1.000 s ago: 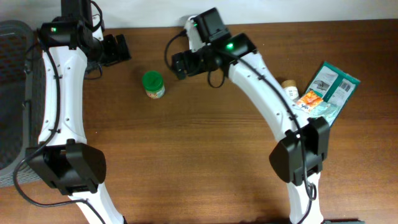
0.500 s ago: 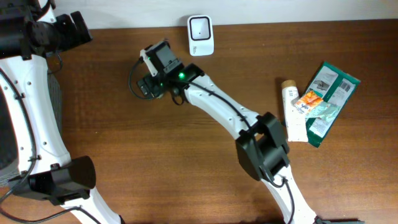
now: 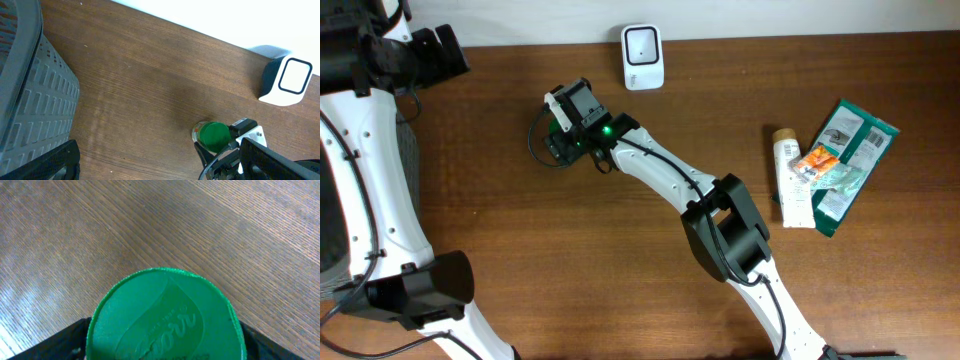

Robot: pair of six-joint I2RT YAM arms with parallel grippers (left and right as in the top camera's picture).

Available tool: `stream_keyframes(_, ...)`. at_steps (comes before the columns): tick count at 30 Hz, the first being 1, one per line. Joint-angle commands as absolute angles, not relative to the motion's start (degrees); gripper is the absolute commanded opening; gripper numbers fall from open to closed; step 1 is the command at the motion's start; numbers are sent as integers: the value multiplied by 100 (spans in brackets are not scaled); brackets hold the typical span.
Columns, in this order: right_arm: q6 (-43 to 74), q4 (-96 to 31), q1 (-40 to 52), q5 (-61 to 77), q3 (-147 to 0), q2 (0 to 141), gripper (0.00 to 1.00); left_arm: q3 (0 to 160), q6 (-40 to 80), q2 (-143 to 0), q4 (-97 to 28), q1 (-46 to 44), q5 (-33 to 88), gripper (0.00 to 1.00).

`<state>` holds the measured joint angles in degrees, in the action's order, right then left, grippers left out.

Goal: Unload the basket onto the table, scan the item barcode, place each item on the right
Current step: 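Move the right gripper left over the green-lidded jar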

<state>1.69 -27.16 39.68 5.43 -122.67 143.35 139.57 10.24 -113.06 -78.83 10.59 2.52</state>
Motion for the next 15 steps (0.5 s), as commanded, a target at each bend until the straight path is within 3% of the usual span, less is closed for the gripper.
stream_keyframes(1, 169, -2720, 3935, 574, -12333, 14396, 79, 13976, 954, -11281, -7891, 1057, 211, 99)
stream_keyframes(4, 172, -2720, 3935, 574, -12335, 14394, 66, 13976, 954, -11279, -7891, 1057, 211, 99)
stream_keyframes(10, 169, -2941, 3918, 572, -12335, 14077, 65, 13976, 954, -11279, -7894, 1057, 211, 99)
stream_keyframes(15, 169, -4471, 3658, 574, -12335, 13080, 60, 13976, 956, -11281, -7898, 1050, 235, 99)
